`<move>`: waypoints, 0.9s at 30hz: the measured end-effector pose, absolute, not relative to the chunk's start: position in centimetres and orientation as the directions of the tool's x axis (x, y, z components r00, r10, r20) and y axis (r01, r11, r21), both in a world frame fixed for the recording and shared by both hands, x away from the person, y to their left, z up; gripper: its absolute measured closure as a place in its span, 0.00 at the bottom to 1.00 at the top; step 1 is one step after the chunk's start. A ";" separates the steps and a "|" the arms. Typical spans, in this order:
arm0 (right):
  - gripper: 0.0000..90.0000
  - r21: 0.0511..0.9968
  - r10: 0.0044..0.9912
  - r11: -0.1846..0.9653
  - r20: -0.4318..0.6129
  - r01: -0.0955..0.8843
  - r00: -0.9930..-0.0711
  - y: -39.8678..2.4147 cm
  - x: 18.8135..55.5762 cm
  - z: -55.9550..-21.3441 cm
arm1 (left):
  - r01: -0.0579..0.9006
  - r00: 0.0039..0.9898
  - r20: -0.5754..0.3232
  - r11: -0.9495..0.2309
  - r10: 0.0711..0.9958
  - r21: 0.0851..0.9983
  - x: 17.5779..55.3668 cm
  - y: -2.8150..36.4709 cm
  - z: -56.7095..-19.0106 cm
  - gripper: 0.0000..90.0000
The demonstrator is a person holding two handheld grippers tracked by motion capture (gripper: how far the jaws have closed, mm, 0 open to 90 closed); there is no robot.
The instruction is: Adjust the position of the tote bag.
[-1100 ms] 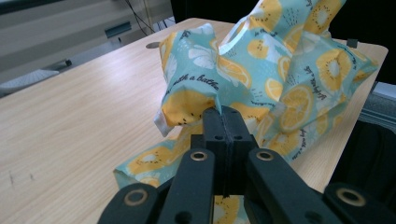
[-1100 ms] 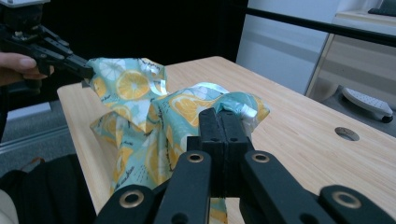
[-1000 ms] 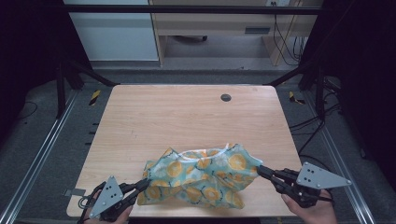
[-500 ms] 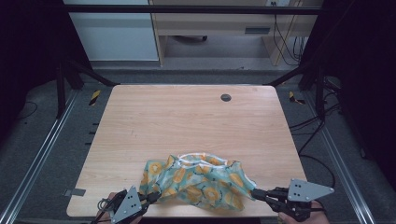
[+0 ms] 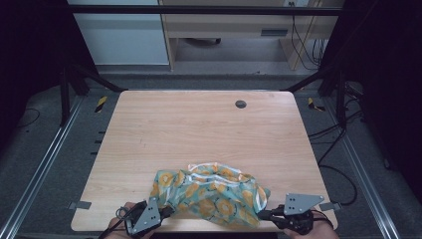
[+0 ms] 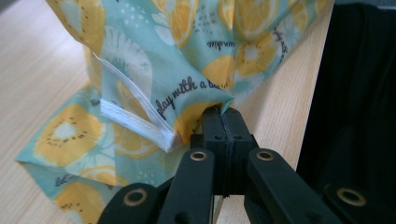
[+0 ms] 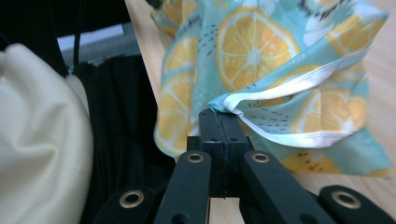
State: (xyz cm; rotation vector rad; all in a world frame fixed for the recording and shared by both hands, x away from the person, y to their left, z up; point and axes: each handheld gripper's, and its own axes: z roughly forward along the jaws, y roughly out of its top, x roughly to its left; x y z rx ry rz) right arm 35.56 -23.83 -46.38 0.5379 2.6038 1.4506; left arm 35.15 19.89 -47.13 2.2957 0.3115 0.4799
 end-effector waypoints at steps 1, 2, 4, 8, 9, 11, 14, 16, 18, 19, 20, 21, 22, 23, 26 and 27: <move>1.00 0.834 0.358 0.491 0.071 0.252 -0.931 -23.8 35.7 -46.6 | 0.082 0.904 0.238 -0.690 0.356 0.719 35.3 19.8 -47.3 1.00; 1.00 0.823 0.362 0.504 0.074 0.261 -0.929 -23.8 36.0 -46.9 | 0.083 0.906 0.240 -0.702 0.349 0.708 35.6 19.6 -47.5 1.00; 1.00 0.818 0.364 0.511 0.073 0.265 -0.928 -23.7 36.1 -47.1 | 0.086 0.908 0.237 -0.707 0.346 0.702 35.7 19.5 -47.6 1.00; 1.00 0.785 0.388 0.547 0.070 0.291 -0.919 -23.6 37.1 -47.8 | 0.088 0.907 0.253 -0.739 0.337 0.668 36.6 19.1 -48.1 1.00; 1.00 0.782 0.393 0.549 0.071 0.296 -0.917 -23.6 37.3 -47.9 | 0.094 0.907 0.252 -0.743 0.338 0.662 36.9 19.0 -48.2 1.00; 1.00 0.776 0.405 0.551 0.072 0.306 -0.912 -23.5 37.7 -48.1 | 0.100 0.906 0.251 -0.748 0.341 0.656 37.3 18.9 -48.3 1.00; 1.00 0.765 0.417 0.562 0.068 0.316 -0.906 -23.3 38.2 -48.4 | 0.100 0.904 0.259 -0.756 0.341 0.647 37.6 18.7 -48.5 1.00; 1.00 0.759 0.429 0.565 0.064 0.323 -0.901 -23.2 38.6 -48.5 | 0.116 0.898 0.261 -0.762 0.354 0.637 38.1 18.7 -48.6 1.00; 1.00 0.756 0.440 0.566 0.060 0.329 -0.896 -23.2 38.9 -48.5 | 0.126 0.893 0.262 -0.761 0.367 0.636 38.5 18.7 -48.7 1.00; 1.00 0.754 0.447 0.565 0.061 0.335 -0.892 -23.2 39.1 -48.5 | 0.134 0.888 0.263 -0.758 0.377 0.638 38.6 18.8 -48.7 1.00; 1.00 0.755 0.454 0.562 0.059 0.337 -0.889 -23.2 39.2 -48.5 | 0.134 0.888 0.263 -0.758 0.377 0.638 38.6 18.8 -48.7 1.00; 1.00 0.754 0.463 0.561 0.054 0.340 -0.885 -23.3 39.4 -48.5 | 0.145 0.882 0.265 -0.758 0.391 0.635 38.9 18.8 -48.7 1.00; 1.00 0.754 0.472 0.559 0.055 0.346 -0.880 -23.3 39.4 -48.5 | 0.145 0.882 0.265 -0.758 0.391 0.635 38.9 18.8 -48.7 1.00; 1.00 0.755 0.475 0.559 0.046 0.342 -0.879 -23.4 39.6 -48.5 | 0.152 0.879 0.263 -0.756 0.398 0.636 39.0 18.8 -48.7 1.00; 1.00 0.758 0.493 0.552 0.041 0.348 -0.869 -23.5 39.8 -48.4 | 0.164 0.868 0.272 -0.756 0.416 0.634 39.3 18.7 -48.8 1.00; 1.00 0.758 0.509 0.548 0.035 0.355 -0.860 -23.6 40.0 -48.3 | 0.173 0.864 0.268 -0.751 0.426 0.637 39.5 18.7 -48.8 1.00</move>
